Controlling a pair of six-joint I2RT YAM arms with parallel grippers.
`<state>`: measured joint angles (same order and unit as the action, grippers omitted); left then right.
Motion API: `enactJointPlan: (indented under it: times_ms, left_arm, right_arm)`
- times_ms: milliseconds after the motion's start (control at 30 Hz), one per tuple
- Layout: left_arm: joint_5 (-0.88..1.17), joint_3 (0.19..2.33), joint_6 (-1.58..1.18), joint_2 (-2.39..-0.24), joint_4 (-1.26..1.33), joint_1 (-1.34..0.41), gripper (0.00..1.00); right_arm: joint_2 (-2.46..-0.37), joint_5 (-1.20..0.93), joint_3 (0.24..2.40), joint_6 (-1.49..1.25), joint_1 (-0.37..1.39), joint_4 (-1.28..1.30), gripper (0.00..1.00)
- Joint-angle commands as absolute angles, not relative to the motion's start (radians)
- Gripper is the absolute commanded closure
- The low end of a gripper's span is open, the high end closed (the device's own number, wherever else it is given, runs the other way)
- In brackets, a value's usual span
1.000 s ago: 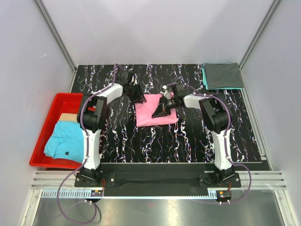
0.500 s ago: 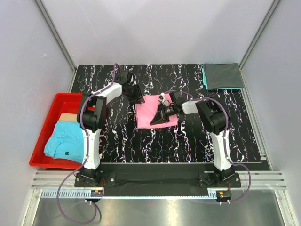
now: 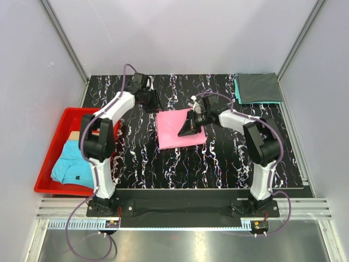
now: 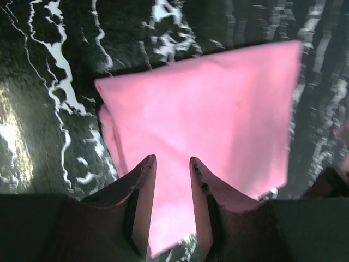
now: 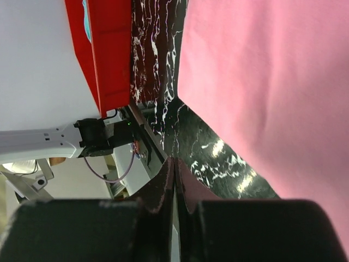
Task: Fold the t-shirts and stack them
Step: Fold the tshirt
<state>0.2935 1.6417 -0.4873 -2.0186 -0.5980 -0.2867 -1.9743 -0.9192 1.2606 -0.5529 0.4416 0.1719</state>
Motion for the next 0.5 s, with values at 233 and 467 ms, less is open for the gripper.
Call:
enactJointPlan:
  times_ms: [233, 467]
  left_arm:
    - [0.434, 1.204, -0.564, -1.764, -0.345, -0.379, 0.69]
    - [0.289, 0.93, -0.614, -1.709, -0.275, -0.399, 0.74]
  right_arm:
    - [-1.885, -0.89, 1.106, -0.445, 0.256, 0.241, 0.91]
    - [-1.986, -0.894, 0.976, -0.475, 0.23, 0.098, 0.93]
